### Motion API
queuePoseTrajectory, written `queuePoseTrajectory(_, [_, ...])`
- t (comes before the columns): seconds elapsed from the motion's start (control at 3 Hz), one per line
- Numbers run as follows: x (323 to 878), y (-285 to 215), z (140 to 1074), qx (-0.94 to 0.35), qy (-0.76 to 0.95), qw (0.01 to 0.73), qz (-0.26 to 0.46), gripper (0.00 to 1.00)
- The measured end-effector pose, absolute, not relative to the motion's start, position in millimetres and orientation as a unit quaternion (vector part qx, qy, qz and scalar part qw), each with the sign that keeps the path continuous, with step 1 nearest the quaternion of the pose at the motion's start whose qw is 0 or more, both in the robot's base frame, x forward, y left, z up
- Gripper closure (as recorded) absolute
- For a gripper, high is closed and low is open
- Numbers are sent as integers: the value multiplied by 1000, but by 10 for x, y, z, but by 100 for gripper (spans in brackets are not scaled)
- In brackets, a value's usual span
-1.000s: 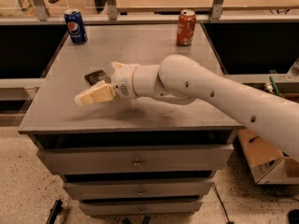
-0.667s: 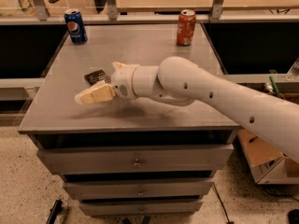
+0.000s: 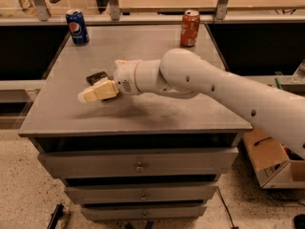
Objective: Move rxbar chocolate near pepsi can
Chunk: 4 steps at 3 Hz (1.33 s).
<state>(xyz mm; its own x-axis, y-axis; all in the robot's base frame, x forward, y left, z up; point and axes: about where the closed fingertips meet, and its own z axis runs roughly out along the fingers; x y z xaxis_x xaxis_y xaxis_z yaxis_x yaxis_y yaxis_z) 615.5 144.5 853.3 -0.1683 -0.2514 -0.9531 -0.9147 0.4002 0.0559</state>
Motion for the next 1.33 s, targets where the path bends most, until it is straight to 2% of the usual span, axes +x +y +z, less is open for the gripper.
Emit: queuePoseTrajectory(1.33, [6003,1438,8372,-472,707,433,299,0])
